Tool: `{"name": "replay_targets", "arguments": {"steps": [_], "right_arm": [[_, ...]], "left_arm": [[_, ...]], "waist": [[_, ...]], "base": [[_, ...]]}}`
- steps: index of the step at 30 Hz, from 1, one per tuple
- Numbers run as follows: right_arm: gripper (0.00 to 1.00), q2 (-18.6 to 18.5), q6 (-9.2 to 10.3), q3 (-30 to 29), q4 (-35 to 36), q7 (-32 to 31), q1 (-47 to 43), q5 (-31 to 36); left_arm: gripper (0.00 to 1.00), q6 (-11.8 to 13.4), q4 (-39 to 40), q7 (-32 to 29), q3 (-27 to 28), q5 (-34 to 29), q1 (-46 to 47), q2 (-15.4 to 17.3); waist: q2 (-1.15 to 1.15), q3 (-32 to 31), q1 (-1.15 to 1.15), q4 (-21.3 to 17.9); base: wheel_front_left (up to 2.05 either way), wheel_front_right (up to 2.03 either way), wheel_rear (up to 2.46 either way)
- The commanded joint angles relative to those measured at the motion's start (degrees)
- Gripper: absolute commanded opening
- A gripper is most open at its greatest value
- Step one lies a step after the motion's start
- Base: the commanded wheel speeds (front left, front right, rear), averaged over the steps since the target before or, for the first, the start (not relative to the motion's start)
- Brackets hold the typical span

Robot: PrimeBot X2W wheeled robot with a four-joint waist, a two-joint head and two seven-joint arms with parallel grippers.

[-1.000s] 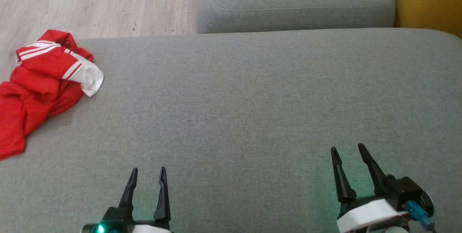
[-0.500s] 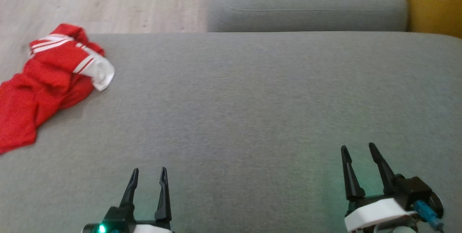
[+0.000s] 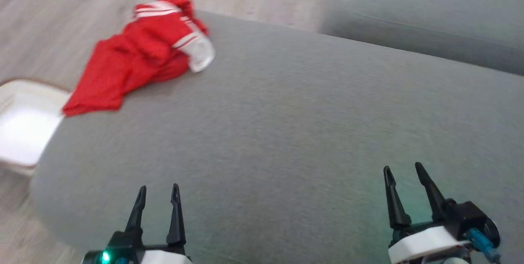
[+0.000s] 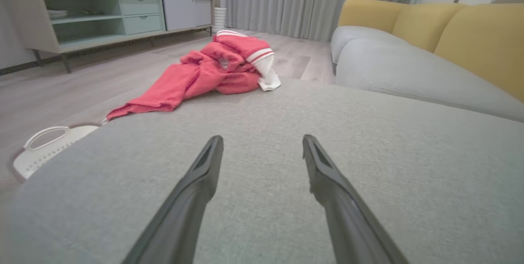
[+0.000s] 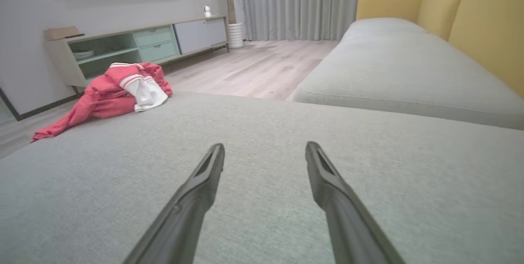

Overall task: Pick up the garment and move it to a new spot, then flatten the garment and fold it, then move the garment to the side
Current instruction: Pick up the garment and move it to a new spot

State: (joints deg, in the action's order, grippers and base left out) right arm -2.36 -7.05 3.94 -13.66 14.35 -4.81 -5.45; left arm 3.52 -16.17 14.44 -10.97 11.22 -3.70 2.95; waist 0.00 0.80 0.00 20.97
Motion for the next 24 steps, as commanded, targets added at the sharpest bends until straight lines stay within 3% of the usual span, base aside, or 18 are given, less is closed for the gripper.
{"name": "replay_targets", "arguments": {"steps": [1, 4, 7, 15, 24], "right_arm": [[1.0, -0.52, -0.44, 1.62, 1.81, 0.65, 2.06, 0.26], [1.0, -0.52, -0.44, 2.35, 1.69, 0.65, 2.41, 0.35], [1.0, -0.52, -0.44, 3.47, 1.64, 0.65, 2.74, 0.66], [1.0, -0.52, -0.44, 3.86, 1.8, 0.65, 2.87, 1.1], [1.0, -0.52, -0.44, 1.64, 5.32, 0.65, 3.17, 4.19]], "left_arm": [[1.0, 0.17, 2.0, 0.56, 2.02, -0.14, 2.54, 0.19], [1.0, 0.14, 2.18, 0.56, 2.7, -0.11, 2.07, 0.22], [1.0, 0.21, 2.74, 0.56, 3.43, -0.09, 1.53, 0.25], [1.0, 1.06, 4.36, 0.56, 6.08, 0.1, 0.75, 0.67], [1.0, 1.62, 9.35, 0.34, 12.7, 1.93, 5.45, 5.41]], "waist": [[0.0, 0.18, 0.0, 5.04], [0.0, 0.02, 0.0, 8.23], [0.0, 0.11, 0.0, 9.01], [0.0, 0.07, 0.0, 9.08], [0.0, 3.72, 0.0, 6.95]], "base": [[0.0, 0.0, 0.0], [0.0, 0.0, 0.0], [0.0, 0.0, 0.0], [0.0, 0.0, 0.0], [0.0, 0.0, 0.0]]}}
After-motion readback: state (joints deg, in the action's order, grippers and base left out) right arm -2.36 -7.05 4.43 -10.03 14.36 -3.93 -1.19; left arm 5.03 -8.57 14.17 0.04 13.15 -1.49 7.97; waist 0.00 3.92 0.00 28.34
